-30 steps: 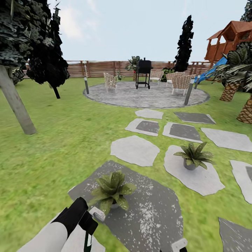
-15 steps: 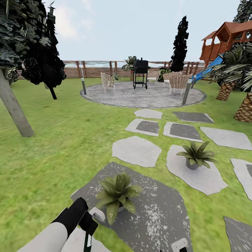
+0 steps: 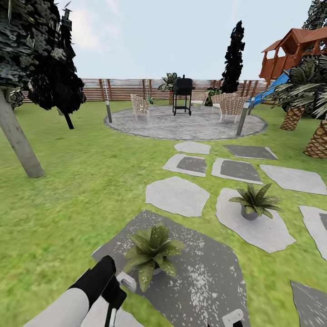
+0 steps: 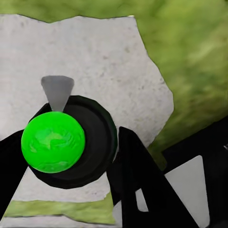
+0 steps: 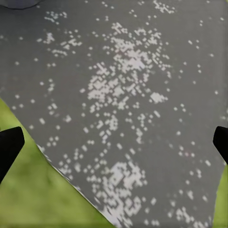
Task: Pick up the pesticide atomizer in the garden and spray insectifuge to fully cover both potted plants in the garden.
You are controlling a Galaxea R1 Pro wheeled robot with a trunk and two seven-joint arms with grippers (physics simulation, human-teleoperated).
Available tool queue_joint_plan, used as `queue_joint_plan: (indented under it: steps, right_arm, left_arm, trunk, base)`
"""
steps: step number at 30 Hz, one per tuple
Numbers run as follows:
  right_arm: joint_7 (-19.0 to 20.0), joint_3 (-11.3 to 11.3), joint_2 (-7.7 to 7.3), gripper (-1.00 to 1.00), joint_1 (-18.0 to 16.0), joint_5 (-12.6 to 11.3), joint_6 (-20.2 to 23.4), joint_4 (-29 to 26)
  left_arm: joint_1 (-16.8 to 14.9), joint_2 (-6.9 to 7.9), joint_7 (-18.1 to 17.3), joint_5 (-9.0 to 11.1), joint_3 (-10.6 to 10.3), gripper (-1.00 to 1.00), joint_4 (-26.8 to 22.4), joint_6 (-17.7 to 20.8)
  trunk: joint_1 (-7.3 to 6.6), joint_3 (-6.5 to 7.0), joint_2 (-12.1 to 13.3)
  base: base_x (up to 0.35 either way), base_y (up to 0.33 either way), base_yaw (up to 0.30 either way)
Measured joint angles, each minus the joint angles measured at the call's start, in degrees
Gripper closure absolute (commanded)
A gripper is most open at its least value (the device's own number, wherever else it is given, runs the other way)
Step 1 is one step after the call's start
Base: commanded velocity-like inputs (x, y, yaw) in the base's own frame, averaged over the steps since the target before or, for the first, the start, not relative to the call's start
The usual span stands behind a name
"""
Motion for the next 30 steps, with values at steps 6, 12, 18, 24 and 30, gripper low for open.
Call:
queue_joint_plan:
  steps: [6,12,18,24,30]
  right_arm:
    - [-0.03,0.0,0.0,-1.0,0.0,0.0,0.0,0.0]
    - [-0.03,0.0,0.0,-1.0,0.0,0.0,0.0,0.0]
    - [-0.02,0.0,0.0,-1.0,0.0,0.0,0.0,0.0]
    - [0.0,0.01,0.04,-1.0,0.0,0.0,0.0,0.0]
    - [0.0,0.01,0.08,-1.0,0.01,0.0,0.0,-0.01]
  left_arm:
    - [-2.23,-0.35,-0.46,0.26,0.03,1.0,-0.02,0.64]
    - [-3.45,-0.1,-4.81,-0.03,-0.15,1.0,0.04,2.34]
    - [-2.75,0.23,-5.05,-0.2,-0.43,1.0,0.66,1.85]
    - [-1.22,0.24,-5.01,-0.19,-2.82,1.0,0.87,1.67]
    - [0.02,0.37,-4.91,-0.25,-3.3,1.0,0.86,1.65]
  trunk:
    - [0.0,0.0,0.0]
    - [0.0,0.0,0.0]
    - [0.0,0.0,0.0]
    - [0.0,0.0,0.0]
    - [0.0,0.0,0.0]
  base:
    - [0.0,0.0,0.0]
    - [0.0,0.0,0.0]
    - [0.0,0.0,0.0]
    - [0.0,0.0,0.0]
    - [0.0,0.0,-0.066]
